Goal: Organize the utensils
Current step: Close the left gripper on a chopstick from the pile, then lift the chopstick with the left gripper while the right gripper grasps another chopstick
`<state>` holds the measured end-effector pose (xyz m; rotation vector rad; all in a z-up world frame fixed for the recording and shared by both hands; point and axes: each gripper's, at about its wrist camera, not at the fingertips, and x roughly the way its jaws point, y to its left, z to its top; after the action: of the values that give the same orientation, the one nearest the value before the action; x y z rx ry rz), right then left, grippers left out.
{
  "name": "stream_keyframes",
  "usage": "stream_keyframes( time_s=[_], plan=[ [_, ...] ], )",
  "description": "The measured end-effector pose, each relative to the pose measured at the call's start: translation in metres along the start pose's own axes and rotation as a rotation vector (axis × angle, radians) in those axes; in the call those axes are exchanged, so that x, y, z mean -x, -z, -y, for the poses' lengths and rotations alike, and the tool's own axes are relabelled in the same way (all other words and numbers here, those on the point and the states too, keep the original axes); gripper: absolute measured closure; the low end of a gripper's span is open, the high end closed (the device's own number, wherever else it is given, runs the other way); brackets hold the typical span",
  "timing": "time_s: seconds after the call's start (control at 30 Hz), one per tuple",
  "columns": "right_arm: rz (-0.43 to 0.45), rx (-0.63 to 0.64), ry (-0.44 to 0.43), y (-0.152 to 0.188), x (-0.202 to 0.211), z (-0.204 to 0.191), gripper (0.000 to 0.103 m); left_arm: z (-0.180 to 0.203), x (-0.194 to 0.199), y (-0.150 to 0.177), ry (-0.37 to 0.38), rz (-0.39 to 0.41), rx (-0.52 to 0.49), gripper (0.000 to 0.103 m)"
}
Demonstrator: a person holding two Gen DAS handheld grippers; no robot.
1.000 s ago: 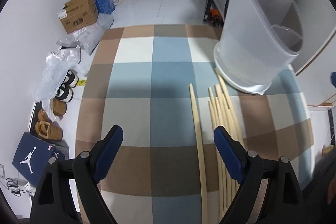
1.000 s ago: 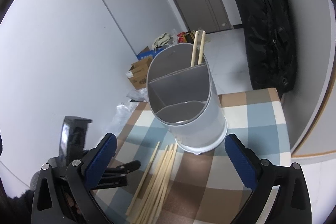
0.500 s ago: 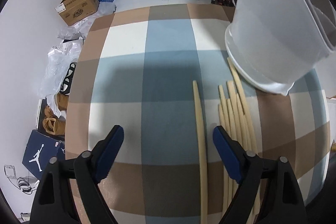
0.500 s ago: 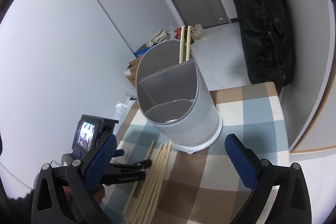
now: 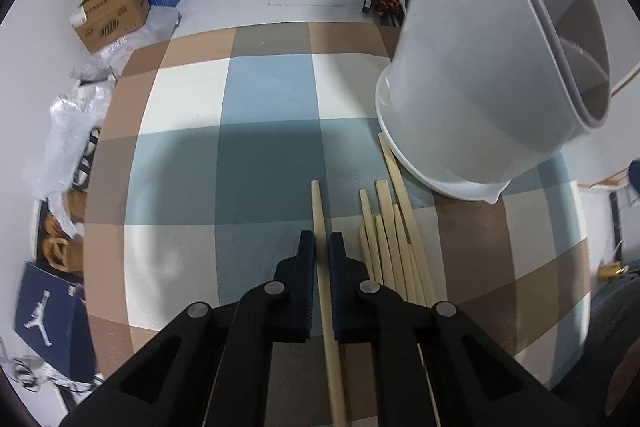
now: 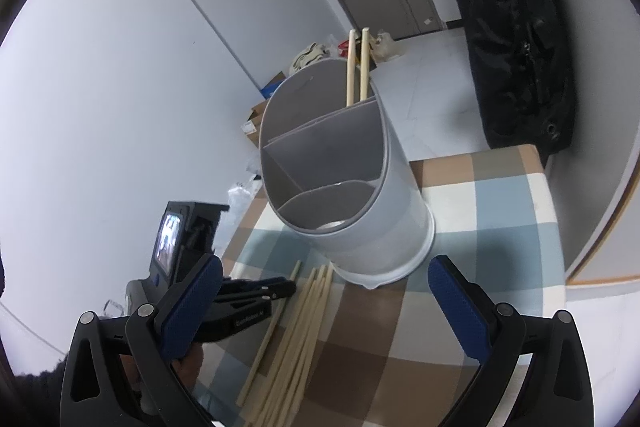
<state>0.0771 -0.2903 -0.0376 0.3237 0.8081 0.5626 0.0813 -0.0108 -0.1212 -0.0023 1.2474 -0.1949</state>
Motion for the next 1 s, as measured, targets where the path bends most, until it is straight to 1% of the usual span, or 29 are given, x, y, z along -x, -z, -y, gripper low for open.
stream_keyframes(
  time_s=[0.03,0.13,0.2,0.27,0.33,0.4,0.53,0.6,0.63,0.67,0.9,1.0],
  plan=[
    [-0.005,0.002,0.0,0.001,-0.002,0.0,0.0,-0.004,0.001,0.001,0.008,0.002,0.021,0.101],
    [-0.034,-0.002,-0.017,0.005,-0.008,-0.001,0.0,-0.012,0.007,0.002,-0.001,0.019,0.065,0.101],
    [-0.061,0.0,-0.015,0.009,-0.013,-0.002,0.005,-0.017,0.016,0.004,0.01,0.047,0.097,0.101],
    [-0.104,0.013,-0.004,0.015,-0.021,-0.004,0.021,-0.017,0.025,0.005,0.014,0.082,0.109,0.101],
    [-0.14,0.018,0.01,0.02,-0.029,-0.006,0.03,-0.018,0.036,0.007,0.015,0.116,0.116,0.101],
    [-0.165,0.012,0.012,0.024,-0.035,-0.006,0.035,-0.017,0.039,0.007,0.02,0.131,0.12,0.101],
    [-0.21,0.023,0.024,0.035,-0.045,-0.01,0.052,-0.022,0.042,0.006,0.032,0.151,0.132,0.101],
    [-0.236,0.034,0.036,0.039,-0.051,-0.013,0.058,-0.026,0.044,0.006,0.034,0.16,0.134,0.101],
    [-0.248,0.041,0.034,0.041,-0.055,-0.015,0.063,-0.026,0.046,0.007,0.037,0.166,0.137,0.101],
    [-0.256,0.049,0.031,0.042,-0.057,-0.017,0.065,-0.033,0.046,0.006,0.042,0.171,0.142,0.101],
    [-0.287,0.119,0.001,0.043,-0.074,-0.043,0.067,-0.046,0.054,0.006,0.061,0.194,0.166,0.101],
    [-0.305,0.121,-0.013,0.042,-0.089,-0.048,0.073,-0.054,0.057,0.008,0.066,0.202,0.181,0.101]
  ],
)
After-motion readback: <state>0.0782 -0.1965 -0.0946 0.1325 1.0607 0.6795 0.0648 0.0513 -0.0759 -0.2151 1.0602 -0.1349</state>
